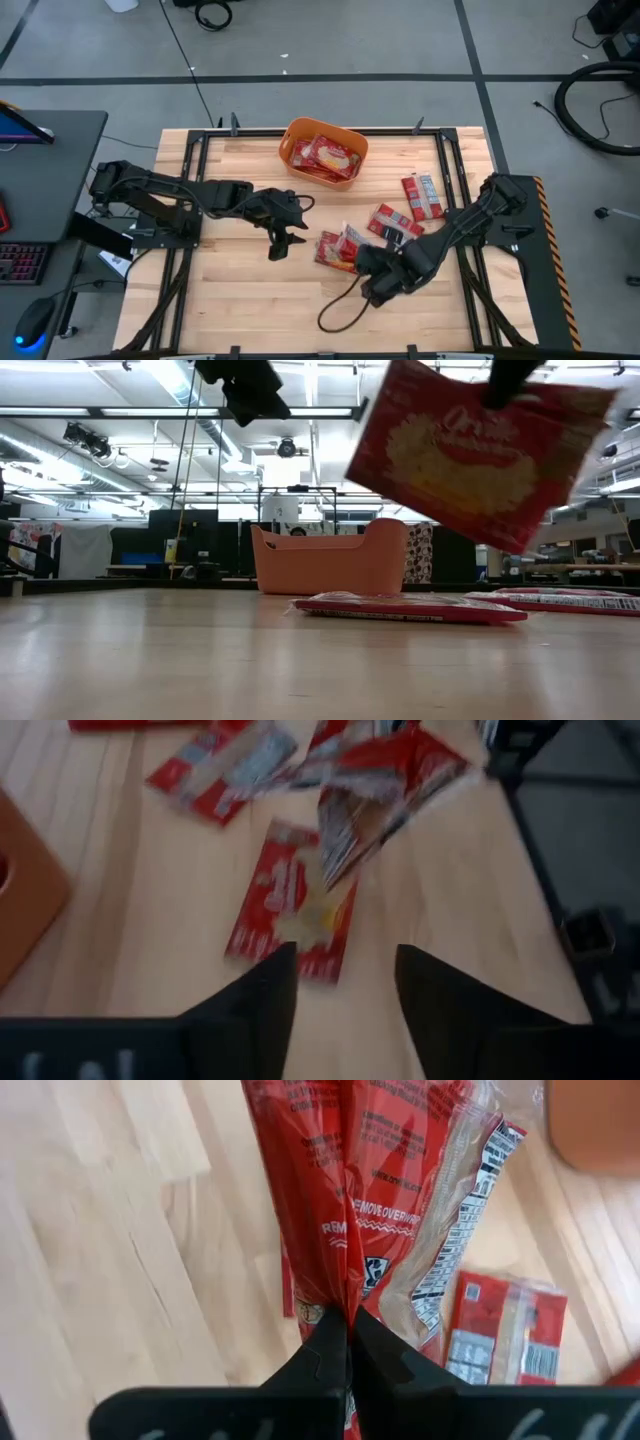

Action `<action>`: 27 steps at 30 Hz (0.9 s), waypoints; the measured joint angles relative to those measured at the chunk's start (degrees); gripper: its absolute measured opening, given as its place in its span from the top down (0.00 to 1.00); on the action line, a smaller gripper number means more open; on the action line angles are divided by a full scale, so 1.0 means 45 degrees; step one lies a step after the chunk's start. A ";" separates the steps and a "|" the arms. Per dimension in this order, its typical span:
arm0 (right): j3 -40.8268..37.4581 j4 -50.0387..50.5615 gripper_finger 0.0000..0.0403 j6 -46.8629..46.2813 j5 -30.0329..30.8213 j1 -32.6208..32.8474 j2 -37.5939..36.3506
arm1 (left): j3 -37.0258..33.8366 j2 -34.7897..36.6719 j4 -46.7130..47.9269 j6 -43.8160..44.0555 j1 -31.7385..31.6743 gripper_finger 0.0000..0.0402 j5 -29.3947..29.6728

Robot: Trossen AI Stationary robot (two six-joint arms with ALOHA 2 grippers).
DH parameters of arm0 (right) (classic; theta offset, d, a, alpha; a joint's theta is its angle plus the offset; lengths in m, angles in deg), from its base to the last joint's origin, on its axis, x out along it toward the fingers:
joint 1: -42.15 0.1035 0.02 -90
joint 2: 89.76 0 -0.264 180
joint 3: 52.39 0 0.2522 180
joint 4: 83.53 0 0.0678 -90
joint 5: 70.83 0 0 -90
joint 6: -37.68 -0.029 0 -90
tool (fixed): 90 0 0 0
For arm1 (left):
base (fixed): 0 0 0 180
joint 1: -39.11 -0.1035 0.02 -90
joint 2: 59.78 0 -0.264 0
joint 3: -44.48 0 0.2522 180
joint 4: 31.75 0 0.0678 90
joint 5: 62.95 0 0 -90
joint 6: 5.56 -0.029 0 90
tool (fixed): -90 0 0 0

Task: Sort popcorn bags into baskets
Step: Put the red popcorn bag into the orange bin

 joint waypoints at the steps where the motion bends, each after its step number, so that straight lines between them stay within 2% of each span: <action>1: 0.0002 -0.0088 0.99 0.0139 0.0001 -0.0093 -0.0161 | -0.0201 0.0000 -0.0458 0.0165 0.0049 0.52 -0.0006; 5: 0.0010 -0.0423 0.99 0.0674 0.0056 -0.0469 -0.0650 | -0.0773 -0.0127 -0.1756 0.0653 0.0202 0.43 -0.0002; 9: 0.0010 -0.1141 0.99 0.1447 -0.0181 -0.0875 -0.1045 | -0.0965 -0.0643 -0.2249 0.0654 0.0368 0.39 0.0110; 19: 0.0010 -0.2450 0.99 0.2695 -0.0899 -0.1762 -0.1171 | -0.0975 -0.1833 -0.3235 0.1004 0.0411 0.39 0.0469; 24: 0.0015 -0.3232 0.99 0.3266 -0.1656 -0.2084 -0.1171 | -0.0980 -0.2074 -0.3713 0.1472 0.0420 0.43 0.0407; 27: 0.0015 -0.3168 0.99 0.3284 -0.1634 -0.2137 -0.1171 | -0.0965 -0.1994 -0.3858 0.1524 0.0401 0.47 0.0343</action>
